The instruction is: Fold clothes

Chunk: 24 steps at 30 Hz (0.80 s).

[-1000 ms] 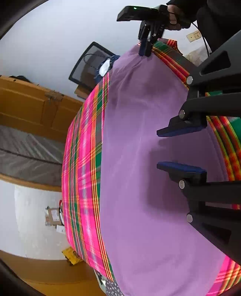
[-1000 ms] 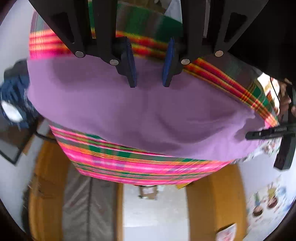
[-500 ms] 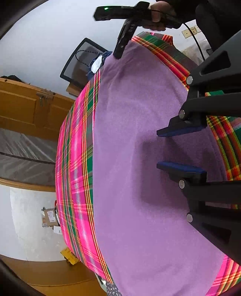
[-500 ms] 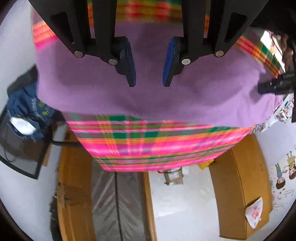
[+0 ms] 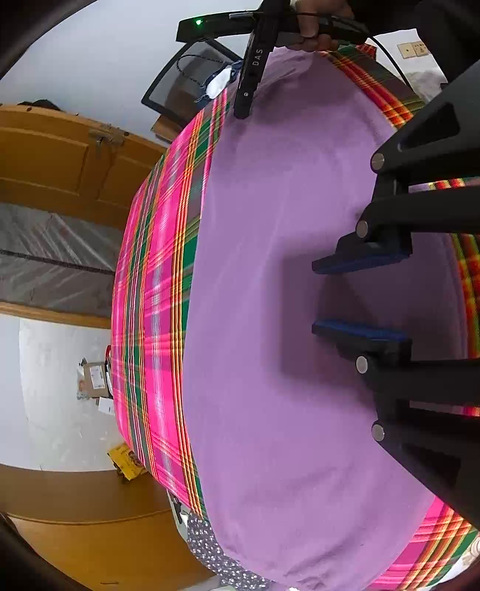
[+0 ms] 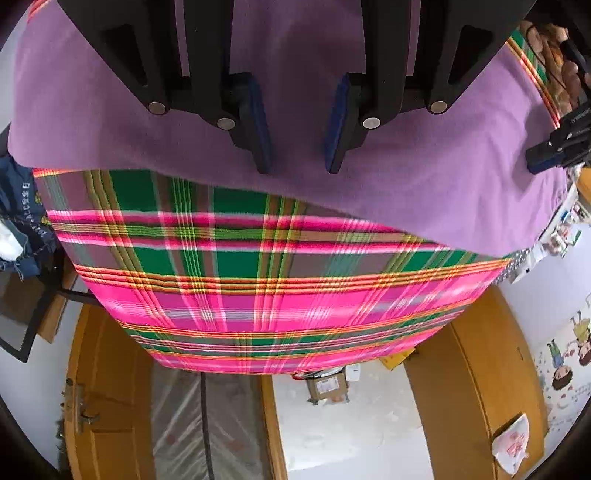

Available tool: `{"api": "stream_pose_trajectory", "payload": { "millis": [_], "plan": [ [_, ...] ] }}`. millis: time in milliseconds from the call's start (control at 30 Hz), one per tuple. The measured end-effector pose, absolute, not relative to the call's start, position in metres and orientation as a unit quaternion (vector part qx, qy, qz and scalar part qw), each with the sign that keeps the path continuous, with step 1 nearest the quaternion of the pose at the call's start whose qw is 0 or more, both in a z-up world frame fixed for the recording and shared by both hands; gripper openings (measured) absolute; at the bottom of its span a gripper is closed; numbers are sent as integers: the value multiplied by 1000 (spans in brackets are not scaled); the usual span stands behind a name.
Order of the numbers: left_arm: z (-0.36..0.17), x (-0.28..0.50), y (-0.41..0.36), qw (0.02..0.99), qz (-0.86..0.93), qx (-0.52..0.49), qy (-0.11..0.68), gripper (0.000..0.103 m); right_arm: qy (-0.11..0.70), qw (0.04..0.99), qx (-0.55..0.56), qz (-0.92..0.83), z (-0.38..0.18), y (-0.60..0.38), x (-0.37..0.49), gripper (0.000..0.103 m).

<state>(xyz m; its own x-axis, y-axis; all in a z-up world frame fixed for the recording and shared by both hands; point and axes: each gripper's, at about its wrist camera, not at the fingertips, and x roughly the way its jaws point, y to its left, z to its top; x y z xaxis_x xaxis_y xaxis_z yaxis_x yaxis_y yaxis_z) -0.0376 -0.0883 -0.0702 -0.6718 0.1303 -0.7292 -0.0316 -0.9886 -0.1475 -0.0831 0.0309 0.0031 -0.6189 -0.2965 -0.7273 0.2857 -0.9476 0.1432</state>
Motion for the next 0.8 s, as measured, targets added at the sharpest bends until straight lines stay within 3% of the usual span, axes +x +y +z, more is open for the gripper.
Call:
{"api": "stream_pose_trajectory", "payload": {
  "millis": [600,800],
  "plan": [
    [-70,4,-231,-156,904,-370,-148,27,51,286,405,-867,7,-73,-81,31],
    [-66,22,-247,-155,908,-347,-176,27,60,294,407,-863,9,-88,-83,31]
  ]
}}
